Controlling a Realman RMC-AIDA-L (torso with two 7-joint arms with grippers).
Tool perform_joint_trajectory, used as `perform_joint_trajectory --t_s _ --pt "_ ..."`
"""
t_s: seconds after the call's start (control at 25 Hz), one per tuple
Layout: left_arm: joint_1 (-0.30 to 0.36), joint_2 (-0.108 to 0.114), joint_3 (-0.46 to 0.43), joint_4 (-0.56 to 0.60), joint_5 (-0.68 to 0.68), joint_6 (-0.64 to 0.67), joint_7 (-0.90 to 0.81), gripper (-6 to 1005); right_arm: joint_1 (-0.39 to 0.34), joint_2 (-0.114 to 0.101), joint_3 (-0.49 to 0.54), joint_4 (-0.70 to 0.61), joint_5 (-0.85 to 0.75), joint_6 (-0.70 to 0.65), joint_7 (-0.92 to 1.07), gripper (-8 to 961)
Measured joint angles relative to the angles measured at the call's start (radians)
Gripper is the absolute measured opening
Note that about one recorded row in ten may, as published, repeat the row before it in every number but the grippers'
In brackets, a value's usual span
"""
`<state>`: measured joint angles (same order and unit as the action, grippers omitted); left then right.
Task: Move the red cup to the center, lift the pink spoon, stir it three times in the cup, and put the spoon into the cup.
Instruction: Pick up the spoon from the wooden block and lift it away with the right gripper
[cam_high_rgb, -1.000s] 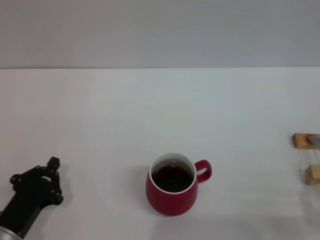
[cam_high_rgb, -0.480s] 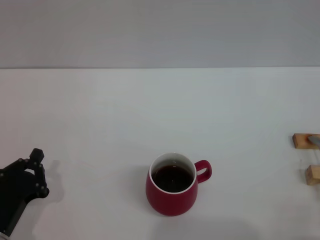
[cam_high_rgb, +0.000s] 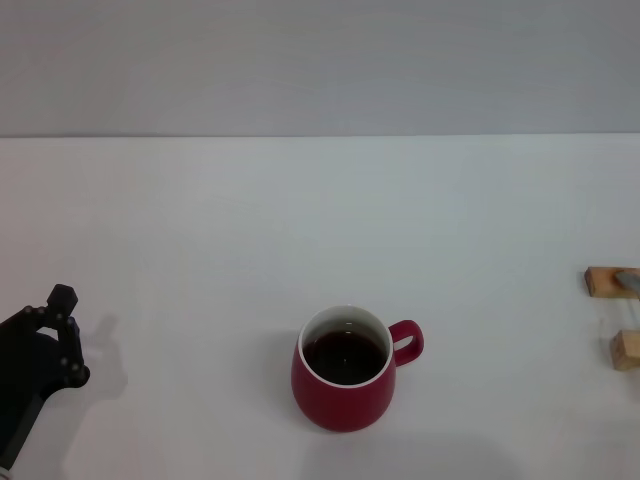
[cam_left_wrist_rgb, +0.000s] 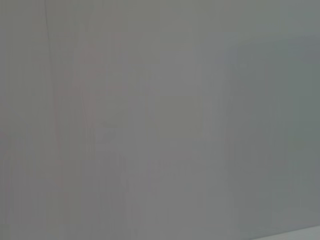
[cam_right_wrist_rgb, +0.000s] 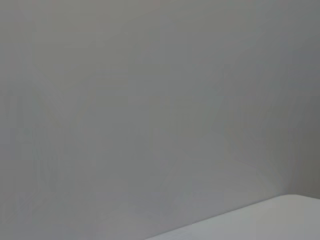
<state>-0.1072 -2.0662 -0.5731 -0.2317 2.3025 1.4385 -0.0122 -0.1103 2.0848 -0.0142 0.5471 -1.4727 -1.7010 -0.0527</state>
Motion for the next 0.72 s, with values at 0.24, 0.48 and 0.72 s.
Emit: perform_joint_trajectory --t_s 0.24,0.48,0.72 --pt "-0.001 0.001 -0.003 0.007 0.0 0.002 0.0 -2 0.013 -0.001 0.002 -0.017 0.025 0.014 0.001 677" --pt "-0.004 0.001 -0.014 0.011 0.0 0.001 0.0 -2 0.057 -0.003 0.013 -0.033 0.027 0.077 0.007 676" --pt "-0.004 0.002 -0.015 0.011 0.0 0.001 0.0 -2 0.099 -0.002 0.01 -0.042 0.05 0.129 0.01 674"
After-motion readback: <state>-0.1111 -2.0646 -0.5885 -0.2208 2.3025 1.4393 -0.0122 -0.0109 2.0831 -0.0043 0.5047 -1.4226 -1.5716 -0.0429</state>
